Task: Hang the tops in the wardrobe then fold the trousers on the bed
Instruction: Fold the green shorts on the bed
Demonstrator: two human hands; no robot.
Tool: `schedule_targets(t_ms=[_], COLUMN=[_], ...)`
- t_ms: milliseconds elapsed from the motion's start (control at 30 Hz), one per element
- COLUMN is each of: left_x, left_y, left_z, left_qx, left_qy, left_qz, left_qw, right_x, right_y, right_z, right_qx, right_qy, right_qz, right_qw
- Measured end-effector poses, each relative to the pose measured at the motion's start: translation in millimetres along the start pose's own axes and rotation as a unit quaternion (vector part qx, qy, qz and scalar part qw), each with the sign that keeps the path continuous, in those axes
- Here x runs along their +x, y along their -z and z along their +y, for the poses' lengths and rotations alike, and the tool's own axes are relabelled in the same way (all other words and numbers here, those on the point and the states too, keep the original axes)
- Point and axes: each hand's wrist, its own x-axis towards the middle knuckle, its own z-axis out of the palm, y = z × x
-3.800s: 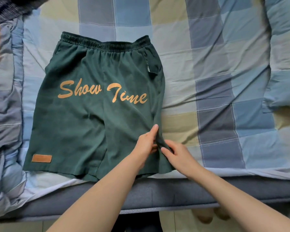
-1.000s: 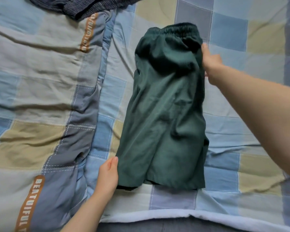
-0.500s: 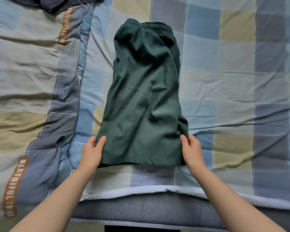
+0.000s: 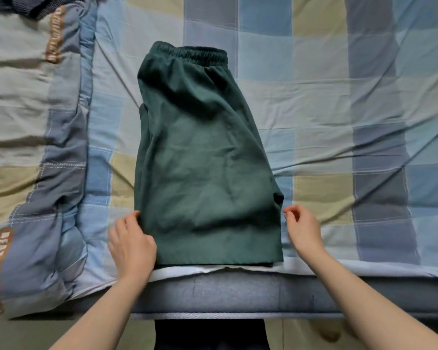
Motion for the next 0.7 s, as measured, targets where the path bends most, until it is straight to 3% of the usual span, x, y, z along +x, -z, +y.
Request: schedule_targets(t_ms=[67,200,333,500,633,700], left_x=[-4,-8,1,2,2,6], left_y=[-2,-25,-56,-70,-65,-64], left_z=[35,106,142,134,121,114], left_qx=[0.007,0.01,0.154,0.2,0.194,0.207], left_qy=[-0.125,-0.313,-0.307,-0.315,-0.346,-0.362], left_qz=[0.012,-0.061,-0.217,-0.2,-0.186,-0.18], left_qw=[0.992,0.948,0.914,0.906,0.899,0.891], right_x=[13,36,38,45,48,62], right_y=[-3,-18,-22,-19,-19,-7], right_z=[-20,-46,-60,-54,-43,-37], right_qx=[0.074,0.14,0.306,0.531,0.497,0.47], right_qy=[-0.018,-0.176,-0.252,-0.321,-0.305,-0.299], right_qz=[-0.027,-0.126,-0.232,-0.177,-0.171,-0.123], right_qw=[0.997,0.966,0.888,0.764,0.794,0.821])
